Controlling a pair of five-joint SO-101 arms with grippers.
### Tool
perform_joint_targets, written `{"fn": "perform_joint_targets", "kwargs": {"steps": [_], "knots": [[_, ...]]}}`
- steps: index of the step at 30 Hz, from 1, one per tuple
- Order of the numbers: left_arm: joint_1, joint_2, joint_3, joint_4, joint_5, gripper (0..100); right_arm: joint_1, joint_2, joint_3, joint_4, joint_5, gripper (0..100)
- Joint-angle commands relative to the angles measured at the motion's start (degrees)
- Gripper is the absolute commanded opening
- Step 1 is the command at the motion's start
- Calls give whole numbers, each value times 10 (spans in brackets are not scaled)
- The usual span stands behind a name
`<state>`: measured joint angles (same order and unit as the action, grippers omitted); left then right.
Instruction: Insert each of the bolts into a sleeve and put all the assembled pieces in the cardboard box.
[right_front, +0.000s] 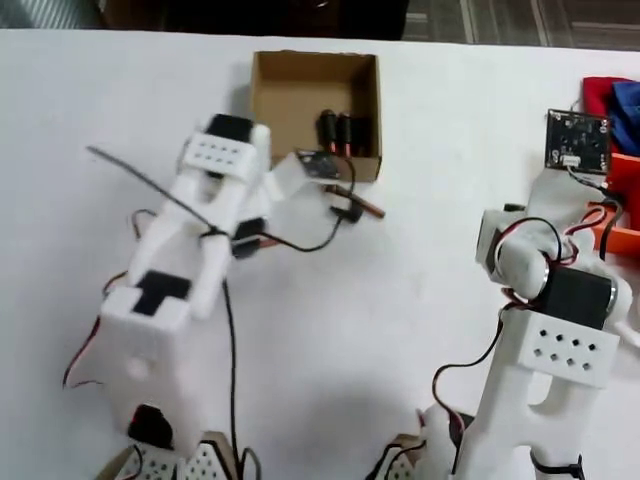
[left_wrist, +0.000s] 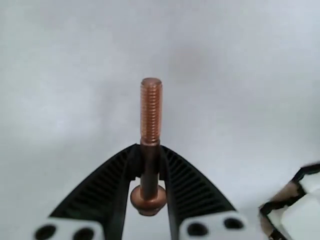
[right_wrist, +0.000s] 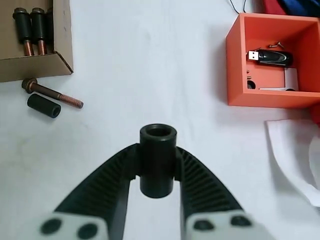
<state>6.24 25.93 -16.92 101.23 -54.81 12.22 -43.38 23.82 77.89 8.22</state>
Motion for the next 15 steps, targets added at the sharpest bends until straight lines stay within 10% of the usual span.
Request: {"fn": "perform_joint_targets", "kwargs": {"steps": [1, 15], "knots": [[-37, -74, 24, -2, -67, 27, -1, -15, -3, -20, -6, 20], [-134, -73, 200, -322, -244, 82, -39, -15, -2, -16, -27, 20]]}}
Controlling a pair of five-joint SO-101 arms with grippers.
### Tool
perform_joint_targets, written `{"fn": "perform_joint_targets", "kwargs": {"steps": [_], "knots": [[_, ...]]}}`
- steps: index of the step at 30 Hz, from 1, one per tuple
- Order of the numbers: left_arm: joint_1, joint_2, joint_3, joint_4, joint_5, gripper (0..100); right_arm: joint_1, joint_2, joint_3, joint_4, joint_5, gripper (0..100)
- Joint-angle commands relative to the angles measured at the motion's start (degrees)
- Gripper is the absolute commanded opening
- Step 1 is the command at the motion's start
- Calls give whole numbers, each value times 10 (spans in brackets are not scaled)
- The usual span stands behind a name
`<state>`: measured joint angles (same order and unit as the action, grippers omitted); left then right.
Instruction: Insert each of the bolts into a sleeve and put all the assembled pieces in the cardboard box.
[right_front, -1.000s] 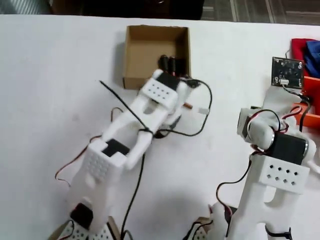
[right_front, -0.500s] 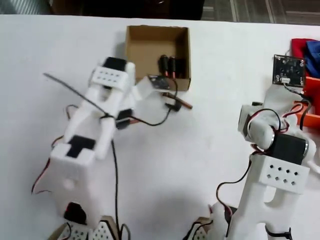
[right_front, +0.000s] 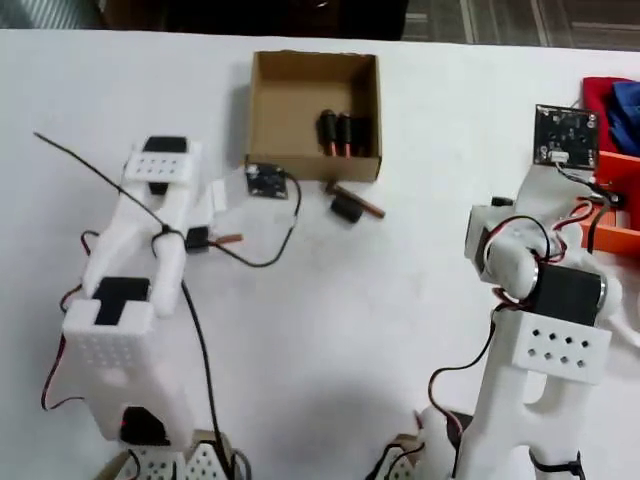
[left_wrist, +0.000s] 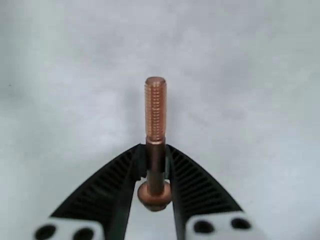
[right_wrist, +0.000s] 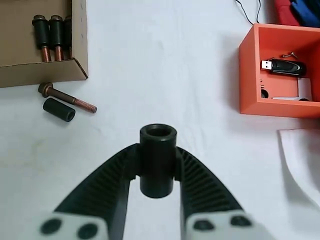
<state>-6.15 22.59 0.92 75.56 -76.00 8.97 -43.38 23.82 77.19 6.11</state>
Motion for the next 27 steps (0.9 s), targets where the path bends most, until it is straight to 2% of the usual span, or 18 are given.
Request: {"fn": "perform_joint_targets", "kwargs": {"steps": [1, 11, 16, 18, 21, 23, 27], "knots": [[-10, -40, 31, -77, -31, 82, -7, -15, -2, -9, -6, 20], [-16, -46, 20, -77, -31, 146, -7, -15, -2, -9, -6, 20], [-44, -42, -79, -2, -28, 146, -7, -15, -2, -9, -7, 20], [-47, -41, -109, 18, 4, 146, -8, -15, -2, -9, -9, 20], [-44, -43, -150, 39, 122, 149, -8, -15, -2, -9, -9, 20], [-39, -41, -168, 45, 257, 151, -8, -15, -2, -9, -9, 20], [-34, -42, -182, 45, 572, 151, -8, -15, -2, -9, -9, 20]]}}
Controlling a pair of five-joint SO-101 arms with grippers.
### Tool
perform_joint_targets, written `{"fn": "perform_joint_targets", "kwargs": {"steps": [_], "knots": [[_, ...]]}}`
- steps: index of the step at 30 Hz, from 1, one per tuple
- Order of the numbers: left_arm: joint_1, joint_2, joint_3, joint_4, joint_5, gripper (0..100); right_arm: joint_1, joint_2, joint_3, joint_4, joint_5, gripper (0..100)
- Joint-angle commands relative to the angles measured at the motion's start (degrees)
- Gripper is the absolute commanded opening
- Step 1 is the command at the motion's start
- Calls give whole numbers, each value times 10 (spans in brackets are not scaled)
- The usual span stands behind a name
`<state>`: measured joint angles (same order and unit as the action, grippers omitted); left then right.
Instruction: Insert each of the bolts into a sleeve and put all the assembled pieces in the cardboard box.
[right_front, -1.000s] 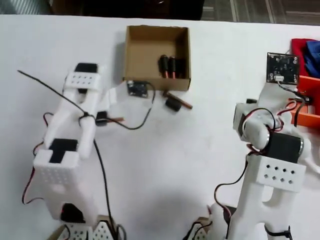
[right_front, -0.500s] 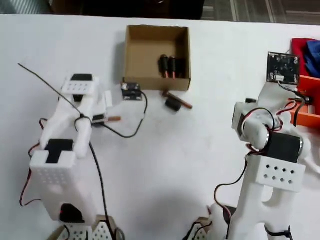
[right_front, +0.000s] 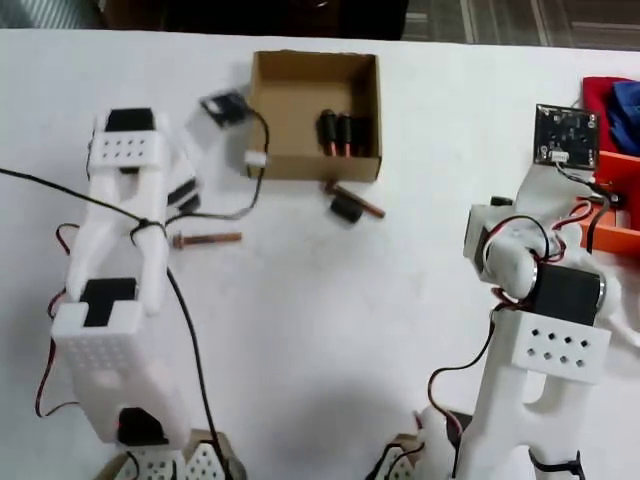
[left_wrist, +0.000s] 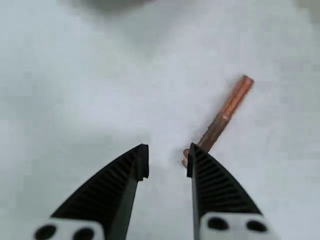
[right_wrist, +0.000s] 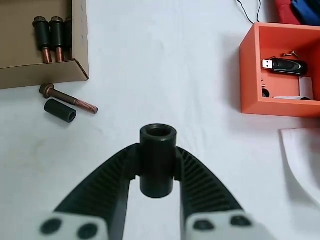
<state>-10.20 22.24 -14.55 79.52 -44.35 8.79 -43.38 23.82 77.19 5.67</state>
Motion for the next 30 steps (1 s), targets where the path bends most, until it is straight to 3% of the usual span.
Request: {"fn": "perform_joint_targets", "kwargs": {"steps": [1, 4, 6, 14, 18, 22, 30], "knots": [[7, -40, -24, 7, 338, 151, -7, -14, -2, -9, -4, 20], [18, -38, -25, 34, 550, 151, -7, -14, -2, -9, -4, 20], [24, -38, -24, 55, 633, 151, -7, -14, -2, -9, -4, 20], [33, -35, -23, 127, 794, 151, -7, -13, -2, -9, -4, 20], [28, -18, 4, 117, 891, 151, -7, -14, -2, -9, -5, 20], [28, 35, 29, 90, 932, 151, -7, -15, -2, -9, -5, 20], [31, 107, -3, 79, 933, 151, -7, -15, -2, -9, -5, 20]]}}
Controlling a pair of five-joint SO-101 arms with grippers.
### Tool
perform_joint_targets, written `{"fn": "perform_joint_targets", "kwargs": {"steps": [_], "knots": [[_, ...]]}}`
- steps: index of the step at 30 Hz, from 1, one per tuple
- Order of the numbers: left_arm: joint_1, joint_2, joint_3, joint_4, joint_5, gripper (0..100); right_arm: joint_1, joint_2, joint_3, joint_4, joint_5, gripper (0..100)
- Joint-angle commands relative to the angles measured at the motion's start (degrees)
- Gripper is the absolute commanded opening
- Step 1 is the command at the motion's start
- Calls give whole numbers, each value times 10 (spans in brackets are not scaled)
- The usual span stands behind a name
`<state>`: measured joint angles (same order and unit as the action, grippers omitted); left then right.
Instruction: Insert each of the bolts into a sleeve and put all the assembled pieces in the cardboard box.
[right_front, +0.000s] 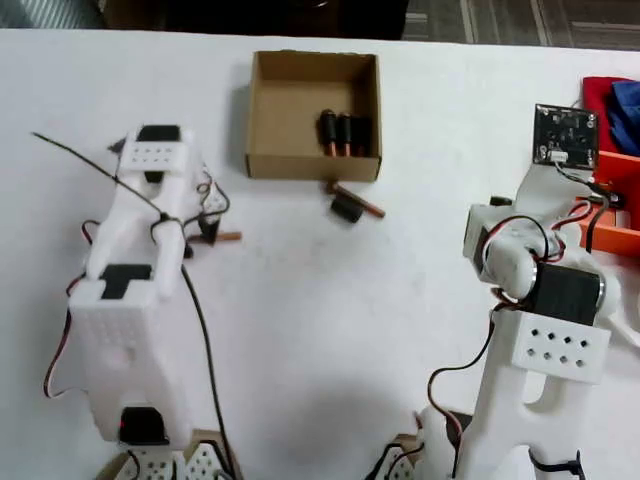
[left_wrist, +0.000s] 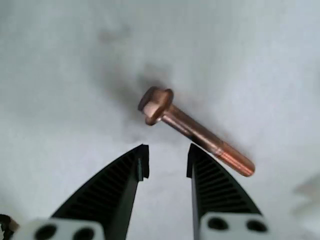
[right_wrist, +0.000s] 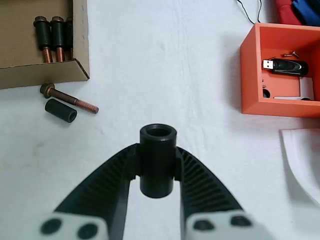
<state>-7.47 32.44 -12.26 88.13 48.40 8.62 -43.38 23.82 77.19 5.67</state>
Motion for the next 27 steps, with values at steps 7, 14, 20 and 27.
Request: {"fn": "perform_joint_targets", "kwargs": {"steps": [7, 14, 20, 27], "knots": [[1, 61, -88, -4, 5, 151, -5, -15, -2, -9, -5, 20], [3, 53, -110, 14, 3, 151, -5, -14, -2, -9, -5, 20], [1, 35, -170, 80, 2, 151, -5, -11, -2, -13, -5, 20], [4, 39, -216, 57, 8, 151, -5, -11, -2, -13, -5, 20]]}}
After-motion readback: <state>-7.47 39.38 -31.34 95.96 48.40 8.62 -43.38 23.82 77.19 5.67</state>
